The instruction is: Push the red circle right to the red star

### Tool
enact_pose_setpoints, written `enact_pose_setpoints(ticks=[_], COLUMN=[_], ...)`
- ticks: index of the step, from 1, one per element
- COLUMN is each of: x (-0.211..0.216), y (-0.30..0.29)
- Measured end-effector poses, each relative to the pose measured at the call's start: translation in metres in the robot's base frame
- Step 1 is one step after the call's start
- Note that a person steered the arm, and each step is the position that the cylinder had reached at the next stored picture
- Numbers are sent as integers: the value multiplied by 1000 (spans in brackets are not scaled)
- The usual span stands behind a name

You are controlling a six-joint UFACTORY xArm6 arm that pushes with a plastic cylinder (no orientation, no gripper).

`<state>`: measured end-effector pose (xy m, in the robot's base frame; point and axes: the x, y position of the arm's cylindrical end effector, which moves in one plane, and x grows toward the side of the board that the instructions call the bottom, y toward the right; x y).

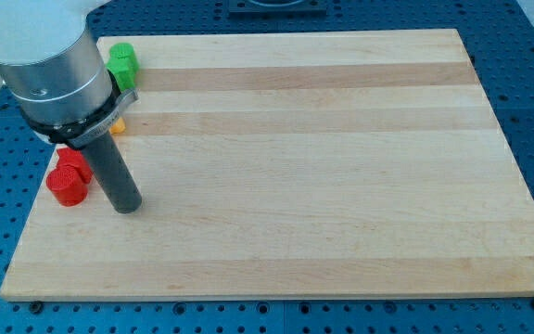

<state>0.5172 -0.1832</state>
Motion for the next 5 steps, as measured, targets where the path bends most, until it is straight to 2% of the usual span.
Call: enact_pose_setpoints(ticks=[1, 2, 3, 4, 5], x=[20, 55, 38, 20, 18], y=[9, -7, -94, -122, -122])
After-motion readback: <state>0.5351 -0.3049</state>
